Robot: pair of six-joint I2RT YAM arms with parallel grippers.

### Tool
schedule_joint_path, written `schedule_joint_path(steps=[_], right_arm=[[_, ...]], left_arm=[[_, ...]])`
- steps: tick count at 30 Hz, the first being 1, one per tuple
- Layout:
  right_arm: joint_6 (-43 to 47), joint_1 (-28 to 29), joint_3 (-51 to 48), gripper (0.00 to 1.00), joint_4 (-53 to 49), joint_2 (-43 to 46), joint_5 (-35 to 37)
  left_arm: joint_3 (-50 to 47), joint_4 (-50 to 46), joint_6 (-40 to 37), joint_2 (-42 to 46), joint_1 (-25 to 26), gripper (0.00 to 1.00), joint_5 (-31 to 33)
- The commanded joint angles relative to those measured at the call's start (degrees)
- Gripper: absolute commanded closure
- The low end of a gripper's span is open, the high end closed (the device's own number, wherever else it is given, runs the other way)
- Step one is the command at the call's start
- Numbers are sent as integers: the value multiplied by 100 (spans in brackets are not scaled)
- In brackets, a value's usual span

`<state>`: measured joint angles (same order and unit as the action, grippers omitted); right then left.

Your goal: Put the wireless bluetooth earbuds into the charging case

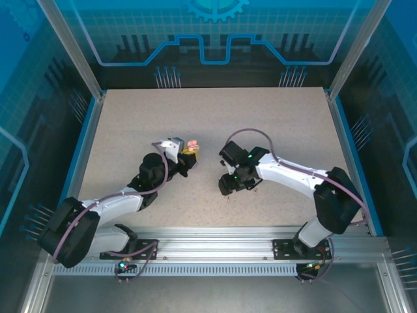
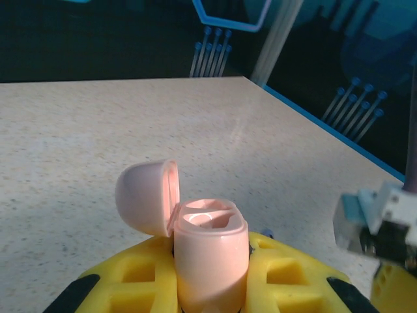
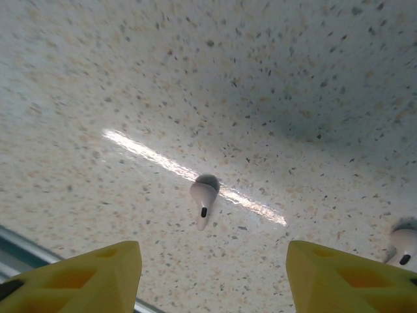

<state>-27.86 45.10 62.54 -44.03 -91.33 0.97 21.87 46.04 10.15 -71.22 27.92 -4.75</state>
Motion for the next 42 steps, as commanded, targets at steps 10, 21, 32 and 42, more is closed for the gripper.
schedule_joint_path(steps=[10,21,32,42], right_arm=[[-416,553,162,49,-26,-1011,571],[-554,649,458,55,44,-1422,612],[-668,667,523,62,-113,-1524,626],[-695,697,486,68,-175,-1372,613]], left_arm=[[-139,1021,136,549,11,100,630],[-94,819,88,776,11,100,397],[-77,760,23,686,11,100,326],[-33,734,22,610,3,100,282]])
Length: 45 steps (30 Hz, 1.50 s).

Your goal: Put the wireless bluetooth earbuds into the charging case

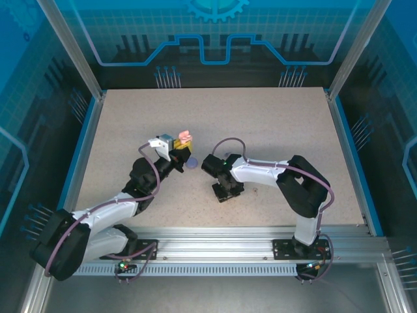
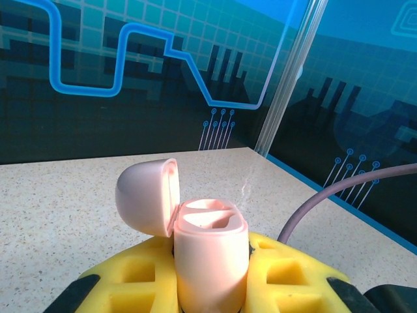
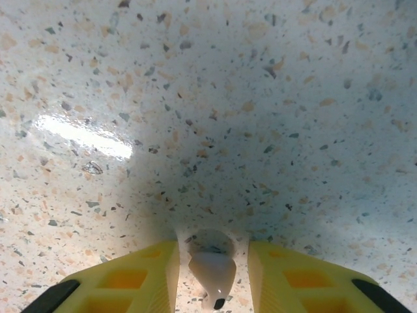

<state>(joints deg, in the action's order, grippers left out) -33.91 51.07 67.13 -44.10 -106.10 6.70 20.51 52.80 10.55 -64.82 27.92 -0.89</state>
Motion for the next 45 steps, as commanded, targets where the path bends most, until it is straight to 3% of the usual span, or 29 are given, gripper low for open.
schedule_joint_path(steps=[1,14,21,27,36,45], right_arm=[[-89,109,36,68,-169,95,34],[-99,160,-124,71,-187,188,95],[-82,165,-89,84,-169,99,125],[-50,116,-68,87,-194,273,265],[63,-171,-272,89,145,1307,327],[487,-521,236,88,437,2861,454]], left_arm=[[111,64,-17,-31,7,100,-105],[168,-14,-32,1,5,100,-138],[176,-50,-8,-29,8,100,-166],[200,-135,2,-17,11,100,-247],[120,-177,-113,-16,11,100,-432],[202,-23,-259,-302,16,100,-1240]])
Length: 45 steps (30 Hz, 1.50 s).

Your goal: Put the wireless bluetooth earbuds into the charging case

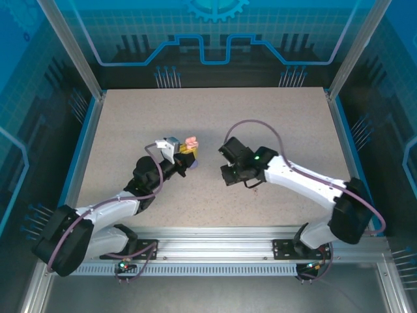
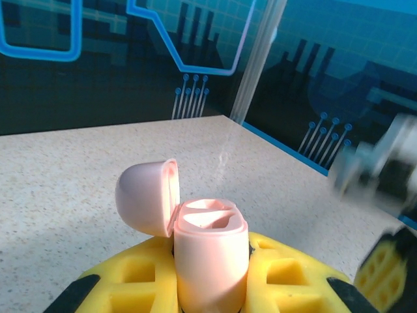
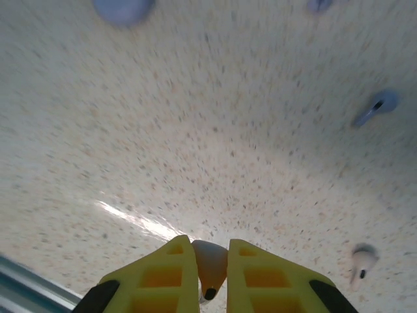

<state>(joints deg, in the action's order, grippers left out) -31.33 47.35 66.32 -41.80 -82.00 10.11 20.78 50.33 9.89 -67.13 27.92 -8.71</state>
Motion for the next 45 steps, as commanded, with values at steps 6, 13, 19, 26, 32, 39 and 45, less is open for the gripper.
schedule_joint_path(steps=[6,13,19,26,32,39,45], right_arm=[[717,-479,981,86,663,1020,-191],[1054,-561,1490,86,1491,1147,-620],[1129,-563,1647,86,1938,1351,-883],[1311,-558,1303,85,2484,1837,-1032],[1401,-558,1140,85,2607,1986,-1144],[1528,-564,1019,86,2607,1908,-1143],[1566,-574,767,86,2708,1837,-1083]], left_arm=[[406,386,-436,-234,174,100,-937],[841,548,-1434,-248,682,100,-810],[1191,1012,-2152,-363,1093,100,-298],[1482,1116,-2602,-449,1225,100,-95],[1862,929,-2873,-589,1225,100,44],[2071,716,-2922,-691,1224,100,159],[1983,715,-2880,-846,1207,100,212]])
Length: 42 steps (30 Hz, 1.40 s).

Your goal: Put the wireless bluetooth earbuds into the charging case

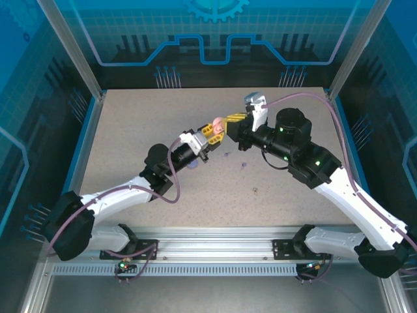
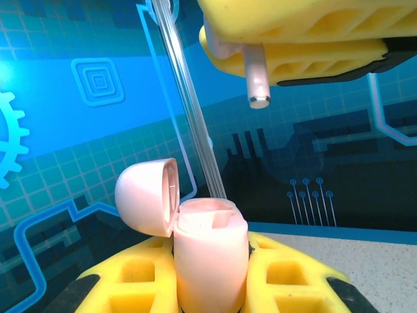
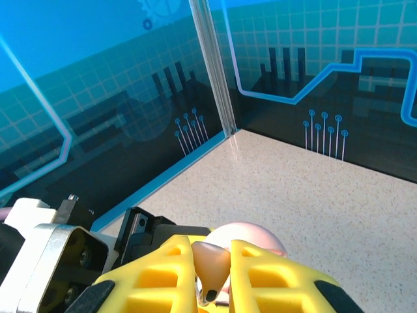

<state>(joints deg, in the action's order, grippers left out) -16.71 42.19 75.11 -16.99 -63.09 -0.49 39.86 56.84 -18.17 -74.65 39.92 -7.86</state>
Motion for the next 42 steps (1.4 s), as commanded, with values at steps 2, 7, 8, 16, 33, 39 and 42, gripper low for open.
schedule_joint_path(steps=[2,7,8,16,33,39,42], right_arm=[[86,-63,-221,86,305,-93,-63],[32,-138,-372,86,380,-177,-106],[4,-177,-391,87,393,-192,-143],[-130,-403,-523,87,502,-273,-273],[-254,-528,-601,88,482,-428,-390],[-263,-546,-629,88,433,-489,-508],[-136,-546,-614,90,346,-533,-655]], left_arm=[[53,151,-63,-175,12,100,135],[82,266,-41,-328,-8,100,135],[84,276,-40,-340,-18,100,135],[53,238,5,-252,-93,100,109],[25,198,85,-89,-91,100,30],[47,161,89,-41,-93,100,-5],[47,152,100,-27,-102,100,-5]])
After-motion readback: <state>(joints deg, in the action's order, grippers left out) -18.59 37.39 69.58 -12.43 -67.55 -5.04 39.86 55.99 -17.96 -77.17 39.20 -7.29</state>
